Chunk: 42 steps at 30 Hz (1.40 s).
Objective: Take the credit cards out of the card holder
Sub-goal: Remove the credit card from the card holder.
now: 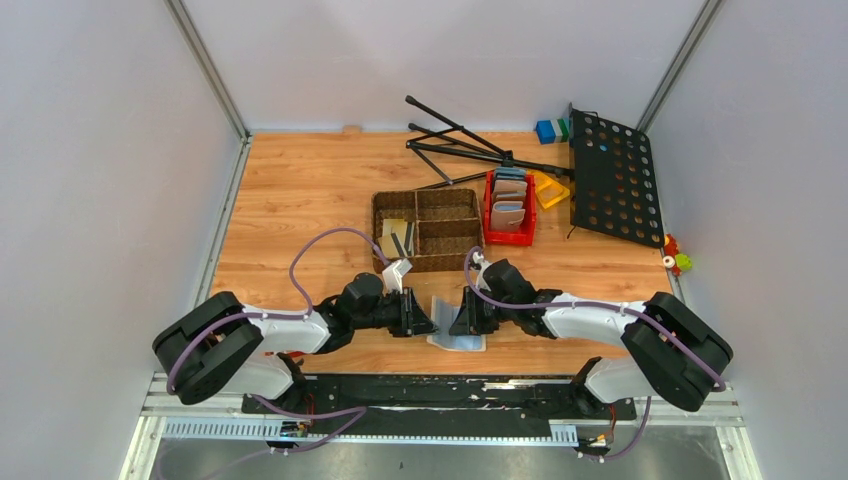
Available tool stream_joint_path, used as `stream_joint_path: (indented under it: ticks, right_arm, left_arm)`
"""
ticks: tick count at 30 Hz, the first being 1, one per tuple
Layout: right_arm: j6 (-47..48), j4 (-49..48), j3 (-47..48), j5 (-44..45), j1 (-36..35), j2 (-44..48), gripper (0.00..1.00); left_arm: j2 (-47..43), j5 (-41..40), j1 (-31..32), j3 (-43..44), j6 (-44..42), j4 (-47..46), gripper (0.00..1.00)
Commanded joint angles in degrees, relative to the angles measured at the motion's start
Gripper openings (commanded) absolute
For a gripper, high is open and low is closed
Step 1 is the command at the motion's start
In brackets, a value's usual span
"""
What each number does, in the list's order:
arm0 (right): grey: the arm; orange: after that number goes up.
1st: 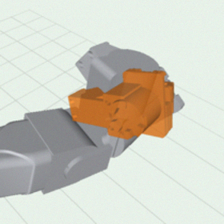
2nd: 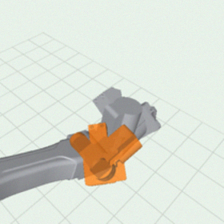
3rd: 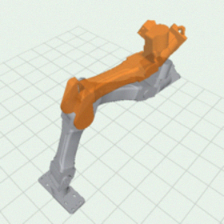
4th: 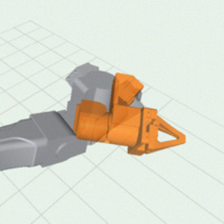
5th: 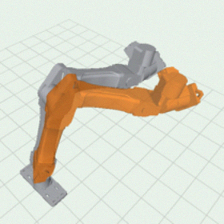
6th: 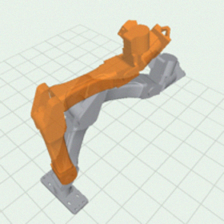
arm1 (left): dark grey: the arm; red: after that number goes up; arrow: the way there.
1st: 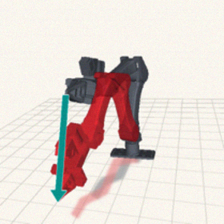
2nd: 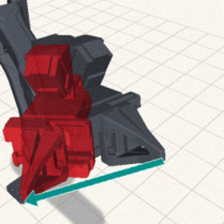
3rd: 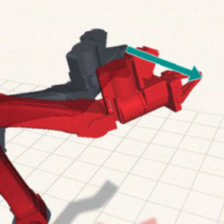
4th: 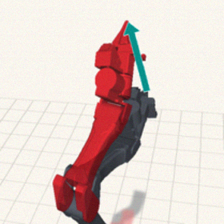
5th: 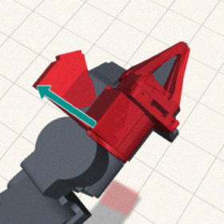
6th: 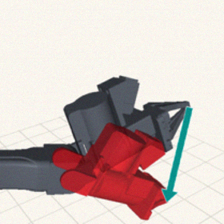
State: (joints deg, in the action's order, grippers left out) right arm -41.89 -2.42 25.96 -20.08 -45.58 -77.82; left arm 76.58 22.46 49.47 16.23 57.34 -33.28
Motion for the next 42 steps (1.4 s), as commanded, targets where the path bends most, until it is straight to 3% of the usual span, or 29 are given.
stream_joint_path:
  ticks: [1,6,12,15,21,25,29,39,42]
  right_arm:
    - [1.3,-0.8,1.8,-0.4,-0.3,-0.5,0.18]
    - [1.3,-0.7,1.7,-0.4,-0.3,-0.8,0.18]
    - [1.1,0.4,0.7,1.0,-0.2,2.3,0.22]
    - [0.4,-1.0,-0.6,0.7,-0.2,5.2,0.34]
    - [-1.3,-3.2,-1.4,0.5,-0.3,8.7,0.71]
    - [-3.1,-4.6,-0.1,-0.3,-0.2,7.3,0.78]
    - [-4.8,-4.3,1.5,0.2,-0.2,4.4,0.76]
    - [-6.3,-5.4,2.3,0.8,-0.2,0.2,0.55]
    - [-6.1,-4.7,2.2,1.2,-0.2,0.2,0.48]
  left_arm:
    - [0.0,0.9,0.0,1.4,-0.1,-2.8,0.23]
    - [-1.3,1.1,0.0,1.4,-0.3,-2.7,0.22]
    - [-2.4,0.1,0.0,1.4,-1.2,-0.2,0.07]
    - [-2.4,0.1,0.0,1.6,-1.4,0.0,0.05]
    - [-2.0,0.9,0.0,1.6,-1.6,-0.9,0.01]
    - [-1.7,1.5,0.0,1.6,-1.8,-1.4,0.01]
    - [-1.7,1.8,0.0,1.4,-1.8,-1.9,0.01]
    - [-1.6,2.5,0.0,1.3,-2.0,-2.9,0.01]
    - [-1.7,2.6,0.0,1.3,-2.1,-2.7,0.1]
